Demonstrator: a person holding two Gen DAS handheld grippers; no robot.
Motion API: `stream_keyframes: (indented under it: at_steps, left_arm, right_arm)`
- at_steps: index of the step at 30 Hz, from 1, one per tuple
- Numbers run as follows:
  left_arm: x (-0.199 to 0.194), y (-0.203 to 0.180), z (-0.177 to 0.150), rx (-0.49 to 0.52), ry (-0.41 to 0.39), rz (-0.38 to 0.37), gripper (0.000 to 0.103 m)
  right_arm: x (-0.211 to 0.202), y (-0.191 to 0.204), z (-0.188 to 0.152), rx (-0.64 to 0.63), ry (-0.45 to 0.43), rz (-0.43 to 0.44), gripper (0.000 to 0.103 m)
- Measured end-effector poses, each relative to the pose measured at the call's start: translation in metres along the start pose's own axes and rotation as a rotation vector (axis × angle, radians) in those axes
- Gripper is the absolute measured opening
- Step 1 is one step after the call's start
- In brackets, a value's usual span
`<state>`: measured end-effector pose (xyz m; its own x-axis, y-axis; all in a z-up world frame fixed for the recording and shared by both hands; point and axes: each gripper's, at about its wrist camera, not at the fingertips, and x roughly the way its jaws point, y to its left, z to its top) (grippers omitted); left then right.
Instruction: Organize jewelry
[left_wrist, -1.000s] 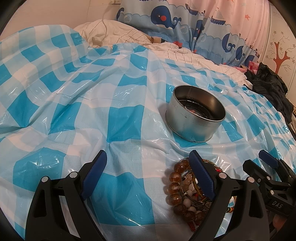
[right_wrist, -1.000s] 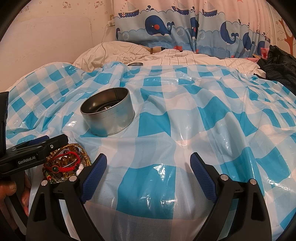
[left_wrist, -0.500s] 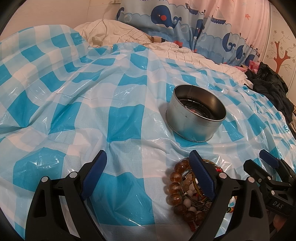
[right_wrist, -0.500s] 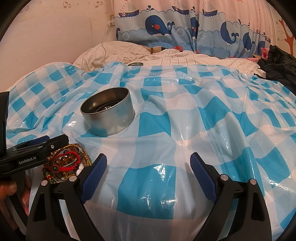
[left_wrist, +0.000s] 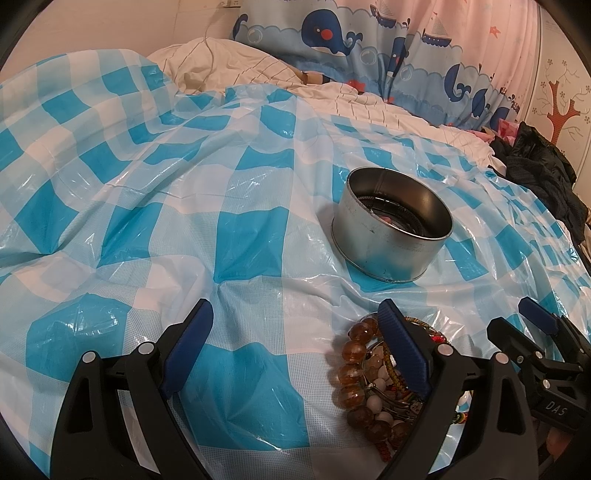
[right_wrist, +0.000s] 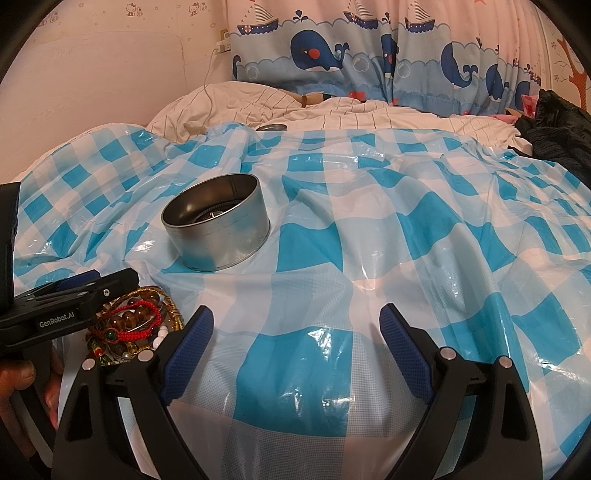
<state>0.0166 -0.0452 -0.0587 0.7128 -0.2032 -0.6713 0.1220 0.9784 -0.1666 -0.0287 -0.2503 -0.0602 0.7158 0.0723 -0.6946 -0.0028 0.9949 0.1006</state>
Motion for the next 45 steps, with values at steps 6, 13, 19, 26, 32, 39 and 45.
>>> stream_keyframes:
  at_steps: [6, 13, 19, 26, 32, 39, 45]
  left_arm:
    - [0.000, -0.001, 0.001, 0.000, 0.000, 0.000, 0.087]
    - [0.000, 0.002, -0.002, -0.011, -0.002, -0.016, 0.087]
    - [-0.001, 0.009, -0.006, -0.032, -0.002, -0.042, 0.087]
    - [-0.003, 0.023, -0.003, -0.114, -0.002, -0.119, 0.087]
    - [-0.007, 0.030, -0.005, -0.151, -0.011, -0.151, 0.087]
    - [-0.008, 0.037, -0.002, -0.217, -0.031, -0.189, 0.087]
    - [-0.008, 0.038, -0.001, -0.232, -0.030, -0.184, 0.087]
  right_arm:
    - [0.000, 0.000, 0.000, 0.000, 0.000, 0.000, 0.088]
    - [-0.001, -0.001, 0.000, 0.002, -0.003, 0.003, 0.088]
    - [-0.004, 0.006, -0.005, 0.000, 0.000, 0.027, 0.088]
    - [-0.012, 0.031, -0.010, -0.108, -0.024, 0.056, 0.088]
    - [-0.024, 0.046, -0.010, -0.135, -0.071, 0.176, 0.088]
    - [-0.026, 0.081, -0.006, -0.268, -0.081, 0.238, 0.087]
    - [-0.009, 0.100, 0.002, -0.337, -0.014, 0.267, 0.047]
